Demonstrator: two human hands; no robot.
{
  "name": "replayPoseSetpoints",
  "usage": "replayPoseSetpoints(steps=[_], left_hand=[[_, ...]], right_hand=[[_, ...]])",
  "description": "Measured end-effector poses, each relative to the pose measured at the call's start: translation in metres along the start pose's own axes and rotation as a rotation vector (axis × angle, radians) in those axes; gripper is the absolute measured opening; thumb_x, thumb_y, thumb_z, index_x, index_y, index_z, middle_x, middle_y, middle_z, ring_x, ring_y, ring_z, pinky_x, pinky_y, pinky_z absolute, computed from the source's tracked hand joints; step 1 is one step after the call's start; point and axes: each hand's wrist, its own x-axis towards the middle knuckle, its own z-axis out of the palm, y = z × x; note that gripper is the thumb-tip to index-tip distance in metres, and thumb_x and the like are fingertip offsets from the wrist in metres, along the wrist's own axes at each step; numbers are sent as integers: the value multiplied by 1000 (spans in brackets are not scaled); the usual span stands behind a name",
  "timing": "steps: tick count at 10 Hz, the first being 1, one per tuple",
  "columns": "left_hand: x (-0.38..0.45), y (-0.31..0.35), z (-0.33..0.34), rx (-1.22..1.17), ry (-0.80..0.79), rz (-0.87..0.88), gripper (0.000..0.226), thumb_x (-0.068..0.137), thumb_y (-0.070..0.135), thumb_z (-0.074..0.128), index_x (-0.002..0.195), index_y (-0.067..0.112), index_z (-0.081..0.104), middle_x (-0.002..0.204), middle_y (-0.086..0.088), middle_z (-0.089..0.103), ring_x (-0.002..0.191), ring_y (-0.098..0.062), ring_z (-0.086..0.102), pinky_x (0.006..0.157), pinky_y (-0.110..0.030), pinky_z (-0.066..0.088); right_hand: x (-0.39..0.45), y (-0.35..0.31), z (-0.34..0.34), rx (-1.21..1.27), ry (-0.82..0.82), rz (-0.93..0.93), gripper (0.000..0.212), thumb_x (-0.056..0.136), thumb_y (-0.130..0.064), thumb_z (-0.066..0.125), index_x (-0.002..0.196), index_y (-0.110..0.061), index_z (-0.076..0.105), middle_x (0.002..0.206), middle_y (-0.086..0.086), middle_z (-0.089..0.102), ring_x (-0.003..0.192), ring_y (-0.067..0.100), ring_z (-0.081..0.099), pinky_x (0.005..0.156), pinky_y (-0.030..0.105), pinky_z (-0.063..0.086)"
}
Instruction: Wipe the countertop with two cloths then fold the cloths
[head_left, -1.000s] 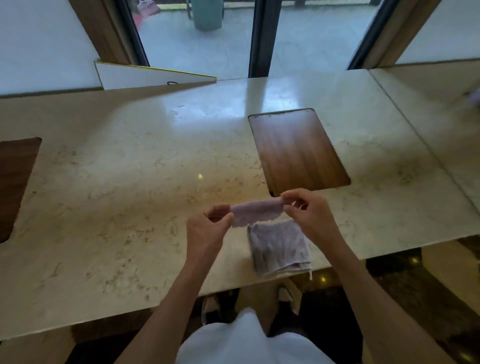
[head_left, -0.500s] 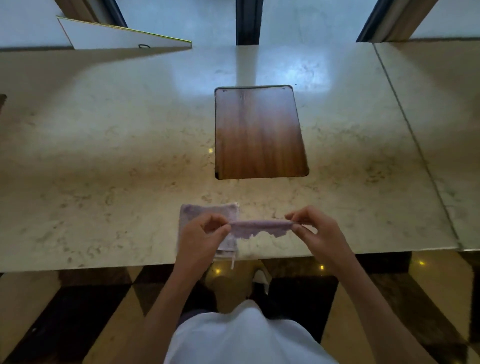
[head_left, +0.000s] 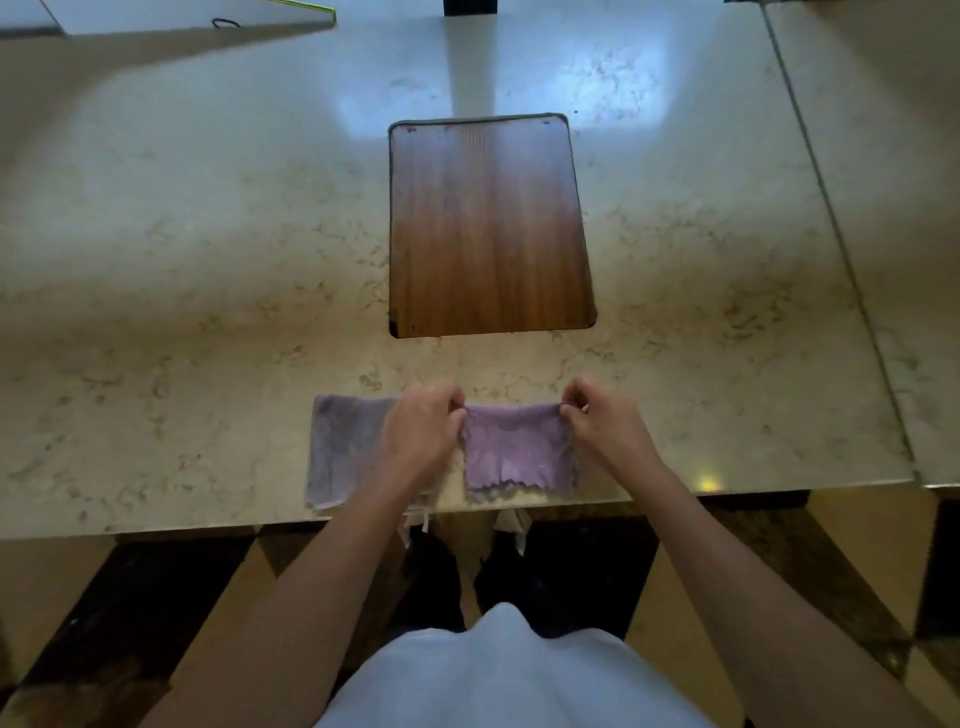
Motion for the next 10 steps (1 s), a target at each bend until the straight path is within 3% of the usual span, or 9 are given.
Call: replayPoseSetpoints(steps=[2, 3, 4, 5, 6, 7, 8, 9, 10], left_hand=[[20, -3, 14, 102, 96, 66, 5, 95, 27, 62, 99, 24, 62, 90, 3, 60, 85, -14, 55, 68, -27, 44], [9, 1, 17, 137, 223, 141, 18, 91, 19, 67, 109, 17, 66, 102, -1, 64, 94, -18, 55, 80, -28, 44], [-15, 2, 34, 205, 243, 284, 37, 90, 22, 65, 126, 13, 60, 127, -8, 63, 117, -25, 59, 98, -32, 41], [-29, -1, 55, 367, 97, 314, 60, 99, 40, 42, 152, 11, 37, 160, -14, 37, 150, -31, 31, 119, -48, 26], [-36, -14, 71, 426, 8, 306, 66, 104, 47, 26, 160, 14, 17, 169, -12, 11, 156, -29, 9, 124, -53, 15], [-37, -21, 75, 436, -15, 308, 68, 105, 52, 23, 161, 17, 9, 170, -9, 2, 157, -27, 2, 123, -52, 10], [-39, -23, 78, 459, 0, 309, 69, 104, 53, 21, 161, 17, 9, 170, -9, 1, 157, -28, 1, 123, -53, 11], [-40, -16, 62, 430, 11, 318, 67, 105, 53, 23, 160, 16, 17, 169, -11, 9, 156, -30, 8, 122, -54, 13], [-57, -20, 49, 365, 73, 317, 60, 102, 44, 35, 153, 13, 35, 161, -19, 32, 151, -34, 29, 118, -53, 33]], right_hand=[[13, 5, 6, 93, 102, -16, 13, 91, -12, 67, 83, -18, 59, 79, 0, 62, 76, 17, 59, 67, 36, 52], [11, 7, 10, 64, 205, 1, 11, 94, -17, 66, 105, -18, 62, 95, 0, 62, 83, 15, 58, 72, 31, 52], [-5, 8, 21, -146, 279, -140, 23, 97, -23, 59, 117, -12, 62, 110, 6, 62, 94, 21, 60, 78, 32, 53], [-26, 17, 40, -389, 121, -354, 49, 99, -35, 52, 142, -13, 50, 147, 11, 52, 136, 31, 49, 106, 45, 43], [-30, 42, 47, -537, -4, -393, 66, 104, -52, 26, 160, -18, 21, 169, 4, 16, 156, 27, 11, 120, 54, 17], [-26, 54, 42, -606, -54, -359, 67, 105, -55, 18, 162, -19, 12, 170, 3, 8, 157, 28, 2, 121, 57, 14], [-29, 50, 42, -602, -97, -320, 68, 105, -56, 13, 162, -19, 11, 170, 3, 6, 157, 29, 2, 121, 55, 10], [-28, 36, 36, -483, -150, -260, 74, 98, -64, -4, 161, -26, -1, 168, -2, -9, 155, 25, -11, 126, 52, 1], [-27, 9, 16, -161, -70, -170, 69, 100, -58, 25, 160, -23, 16, 168, -3, 5, 155, 19, 4, 124, 48, 13]])
